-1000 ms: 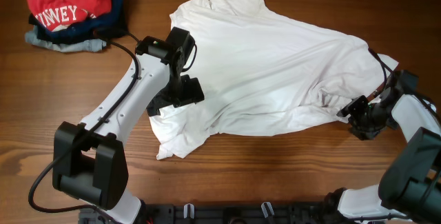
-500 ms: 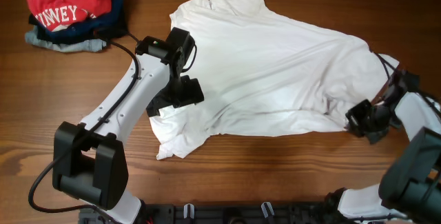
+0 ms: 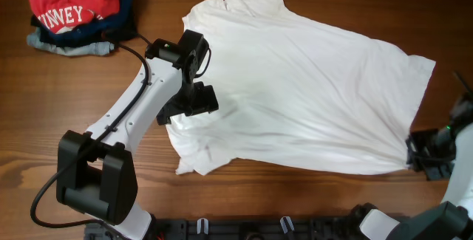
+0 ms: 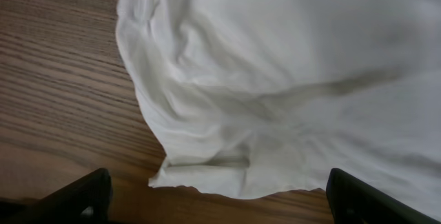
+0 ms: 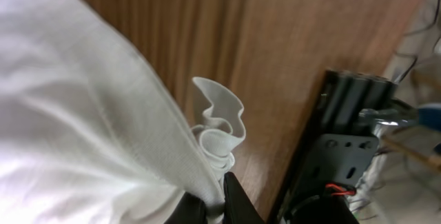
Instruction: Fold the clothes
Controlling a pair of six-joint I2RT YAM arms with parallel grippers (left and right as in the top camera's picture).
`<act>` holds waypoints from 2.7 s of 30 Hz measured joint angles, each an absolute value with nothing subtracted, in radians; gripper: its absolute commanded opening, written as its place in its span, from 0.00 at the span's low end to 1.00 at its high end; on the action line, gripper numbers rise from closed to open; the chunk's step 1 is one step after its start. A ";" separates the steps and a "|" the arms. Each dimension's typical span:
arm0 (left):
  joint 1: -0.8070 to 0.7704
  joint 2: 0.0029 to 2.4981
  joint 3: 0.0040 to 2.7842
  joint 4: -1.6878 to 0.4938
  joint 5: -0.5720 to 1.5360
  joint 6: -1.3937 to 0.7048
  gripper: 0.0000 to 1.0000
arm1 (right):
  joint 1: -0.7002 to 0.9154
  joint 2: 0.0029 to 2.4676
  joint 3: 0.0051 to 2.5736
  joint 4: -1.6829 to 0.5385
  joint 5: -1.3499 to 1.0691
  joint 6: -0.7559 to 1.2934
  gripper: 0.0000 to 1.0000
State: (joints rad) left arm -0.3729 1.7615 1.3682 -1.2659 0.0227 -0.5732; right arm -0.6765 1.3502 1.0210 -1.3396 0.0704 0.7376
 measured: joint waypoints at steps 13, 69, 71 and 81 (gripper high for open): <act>-0.373 1.761 1.368 -1.128 0.082 -0.486 1.00 | -0.834 1.305 1.018 -1.106 -0.362 0.367 0.96; 0.102 2.041 1.349 -0.949 0.004 -0.460 0.04 | -0.319 1.364 1.018 -0.985 -0.336 0.442 0.52; 0.144 2.042 1.347 -0.991 -0.011 -0.497 0.04 | -0.318 1.367 1.018 -0.954 -0.317 0.450 0.50; 0.200 2.050 1.306 -1.166 -0.135 -0.605 0.25 | -0.229 1.749 1.182 -0.829 -0.249 0.471 0.68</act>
